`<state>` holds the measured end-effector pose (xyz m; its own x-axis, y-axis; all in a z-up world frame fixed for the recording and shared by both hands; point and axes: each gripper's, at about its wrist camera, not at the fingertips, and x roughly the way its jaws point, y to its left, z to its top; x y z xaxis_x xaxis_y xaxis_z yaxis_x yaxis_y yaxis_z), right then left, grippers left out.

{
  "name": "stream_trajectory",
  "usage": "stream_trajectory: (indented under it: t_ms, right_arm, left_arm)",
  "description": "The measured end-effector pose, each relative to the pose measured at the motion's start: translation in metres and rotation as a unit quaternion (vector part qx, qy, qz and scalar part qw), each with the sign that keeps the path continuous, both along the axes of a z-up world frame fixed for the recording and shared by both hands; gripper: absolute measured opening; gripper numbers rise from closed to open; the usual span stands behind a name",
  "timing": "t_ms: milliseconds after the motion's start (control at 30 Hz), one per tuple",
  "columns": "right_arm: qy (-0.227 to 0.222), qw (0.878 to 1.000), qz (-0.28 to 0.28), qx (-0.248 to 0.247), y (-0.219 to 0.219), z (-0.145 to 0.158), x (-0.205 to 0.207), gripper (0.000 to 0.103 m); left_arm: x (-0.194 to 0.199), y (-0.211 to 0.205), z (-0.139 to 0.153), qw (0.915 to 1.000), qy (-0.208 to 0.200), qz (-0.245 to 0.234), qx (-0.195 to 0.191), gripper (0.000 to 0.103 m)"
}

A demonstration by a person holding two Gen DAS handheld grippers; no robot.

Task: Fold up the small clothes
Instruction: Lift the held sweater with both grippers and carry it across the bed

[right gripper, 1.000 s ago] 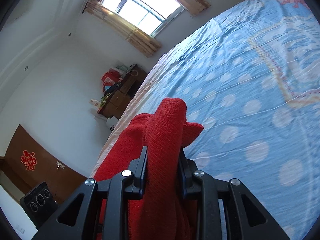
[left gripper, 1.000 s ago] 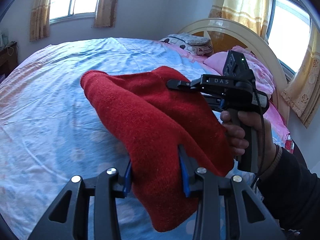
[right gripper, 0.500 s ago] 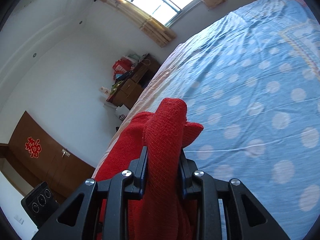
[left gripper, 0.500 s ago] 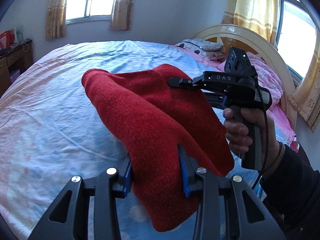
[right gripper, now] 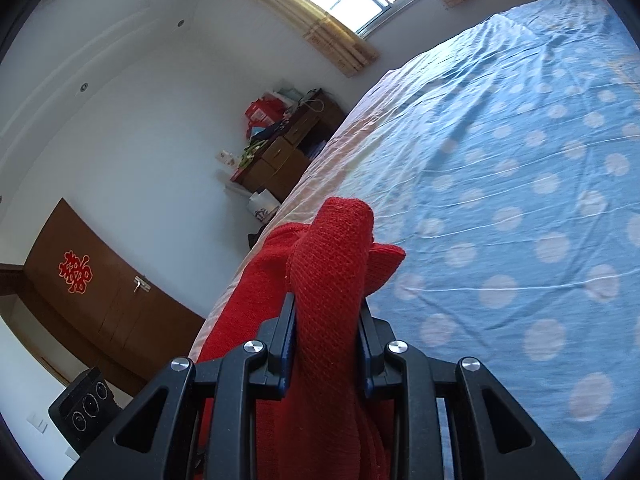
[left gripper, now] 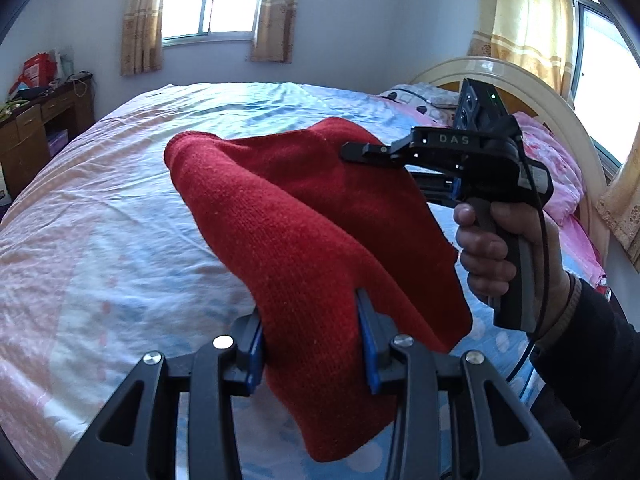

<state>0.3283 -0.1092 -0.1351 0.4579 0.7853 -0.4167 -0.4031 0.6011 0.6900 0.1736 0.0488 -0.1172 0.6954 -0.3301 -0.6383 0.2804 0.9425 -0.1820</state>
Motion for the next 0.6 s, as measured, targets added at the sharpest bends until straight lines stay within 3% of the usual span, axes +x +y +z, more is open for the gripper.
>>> stream_trajectory:
  t_ms: [600]
  right_arm:
    - [0.003, 0.999, 0.047, -0.022, 0.077, 0.002, 0.003, 0.026]
  left_arm:
    - [-0.02, 0.047, -0.009, 0.9987, -0.002, 0.047, -0.022, 0.04]
